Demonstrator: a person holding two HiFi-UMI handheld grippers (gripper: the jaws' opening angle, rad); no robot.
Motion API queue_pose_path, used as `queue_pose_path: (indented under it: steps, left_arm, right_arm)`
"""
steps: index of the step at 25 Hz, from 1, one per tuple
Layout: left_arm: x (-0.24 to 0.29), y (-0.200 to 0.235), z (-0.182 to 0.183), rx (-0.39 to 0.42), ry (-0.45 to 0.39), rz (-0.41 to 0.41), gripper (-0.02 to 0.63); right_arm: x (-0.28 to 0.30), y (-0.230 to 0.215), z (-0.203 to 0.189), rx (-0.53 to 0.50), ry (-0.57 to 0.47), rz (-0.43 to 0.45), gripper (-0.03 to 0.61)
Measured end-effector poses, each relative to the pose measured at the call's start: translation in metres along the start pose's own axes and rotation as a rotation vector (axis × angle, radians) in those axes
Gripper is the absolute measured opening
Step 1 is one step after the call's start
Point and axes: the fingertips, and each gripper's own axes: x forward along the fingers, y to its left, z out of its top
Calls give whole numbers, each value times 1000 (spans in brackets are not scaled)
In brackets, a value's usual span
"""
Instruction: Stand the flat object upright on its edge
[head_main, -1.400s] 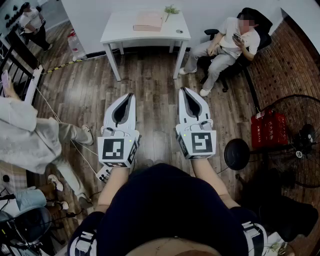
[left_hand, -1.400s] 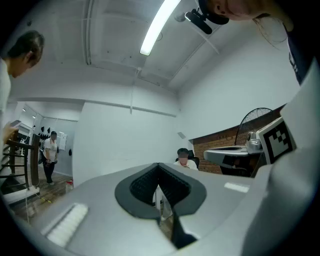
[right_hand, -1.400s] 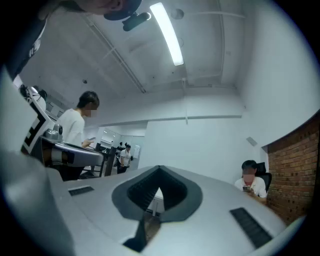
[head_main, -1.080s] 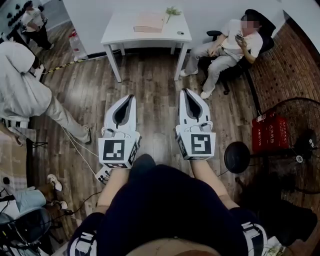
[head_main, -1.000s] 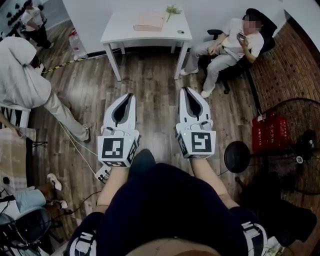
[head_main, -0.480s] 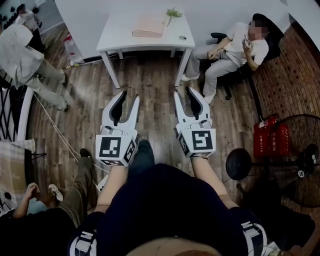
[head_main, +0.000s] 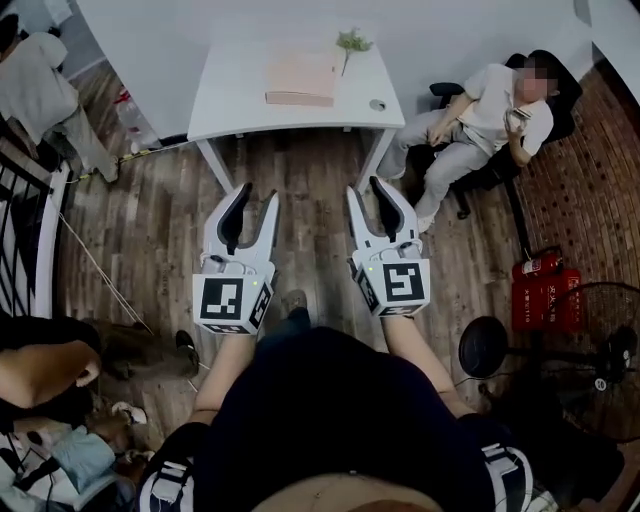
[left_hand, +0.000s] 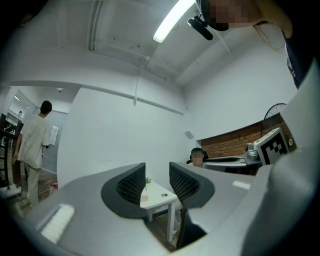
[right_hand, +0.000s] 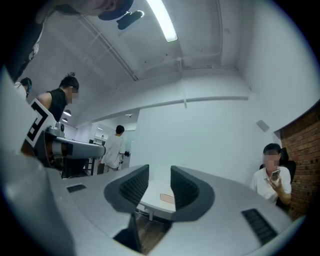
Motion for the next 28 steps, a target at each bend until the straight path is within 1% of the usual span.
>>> queue_pose_path:
  steps: [4,9,14,21,28]
  left_arm:
    - [50,36,-6,-7,6,-26,155]
    - [89,72,-20,-11,-6,-52,155]
    - [108,83,-25,-20,12,-51,155]
    - [128,98,-35,-35,24,-66,155]
    - [178,125,-50,-42,20,-73,155]
  right_arm:
    - [62,-13,-8,9,11,-19,124]
    - [111,-16,-21,1,18,-40,124]
    - [126,-28,-26,14,35,-50,124]
    - [152,-36,-30,21,25,-61,124]
    - [203,-58,-42,13,20,-61,124]
